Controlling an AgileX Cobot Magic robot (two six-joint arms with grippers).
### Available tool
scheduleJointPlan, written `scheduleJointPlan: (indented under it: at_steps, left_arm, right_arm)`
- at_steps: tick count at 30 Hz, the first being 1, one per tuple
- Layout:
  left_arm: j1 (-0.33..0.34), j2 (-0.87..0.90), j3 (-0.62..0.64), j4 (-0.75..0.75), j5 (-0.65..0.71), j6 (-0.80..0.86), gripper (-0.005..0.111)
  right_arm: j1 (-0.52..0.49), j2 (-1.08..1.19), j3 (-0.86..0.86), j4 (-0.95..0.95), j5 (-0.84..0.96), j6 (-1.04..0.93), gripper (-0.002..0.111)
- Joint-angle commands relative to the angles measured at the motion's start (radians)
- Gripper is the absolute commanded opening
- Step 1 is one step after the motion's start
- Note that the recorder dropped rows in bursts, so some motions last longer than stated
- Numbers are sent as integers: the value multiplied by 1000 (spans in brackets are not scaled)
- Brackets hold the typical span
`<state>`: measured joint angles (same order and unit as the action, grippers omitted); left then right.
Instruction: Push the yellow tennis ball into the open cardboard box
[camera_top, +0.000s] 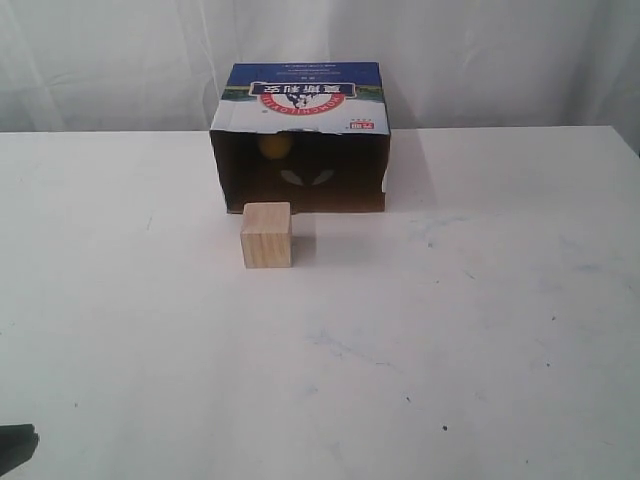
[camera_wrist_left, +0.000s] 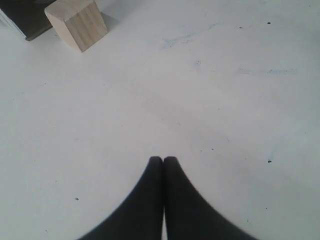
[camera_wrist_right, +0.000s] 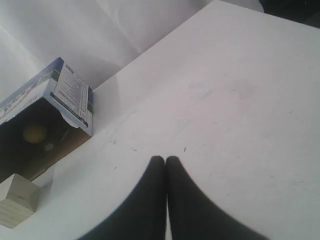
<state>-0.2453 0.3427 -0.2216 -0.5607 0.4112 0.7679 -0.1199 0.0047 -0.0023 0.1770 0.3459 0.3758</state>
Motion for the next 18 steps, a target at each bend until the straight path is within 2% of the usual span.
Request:
scheduleJointPlan:
  at_steps: [1, 5, 7, 9, 11, 13, 18]
  left_arm:
    - [4, -6, 0, -15, 3, -10, 0]
    - [22, -17, 0, -19, 3, -10, 0]
    - [104, -17, 0, -26, 10, -10, 0]
    - [217, -32, 0, 18, -9, -10, 0]
    - [317, -70, 0, -32, -30, -22, 0]
    - [368, -124, 0, -82, -46, -110, 0]
    - [380, -290, 48, 116, -176, -366, 0]
  right_arm:
    - [-3, -5, 2, 7, -4, 2, 0]
    - [-3, -5, 2, 7, -4, 2, 0]
    - [-3, -5, 2, 7, -4, 2, 0]
    - [-3, -5, 2, 7, -4, 2, 0]
    - [-3, -5, 2, 7, -4, 2, 0]
    - [-3, -5, 2, 7, -4, 2, 0]
    - [-3, -5, 2, 7, -4, 2, 0]
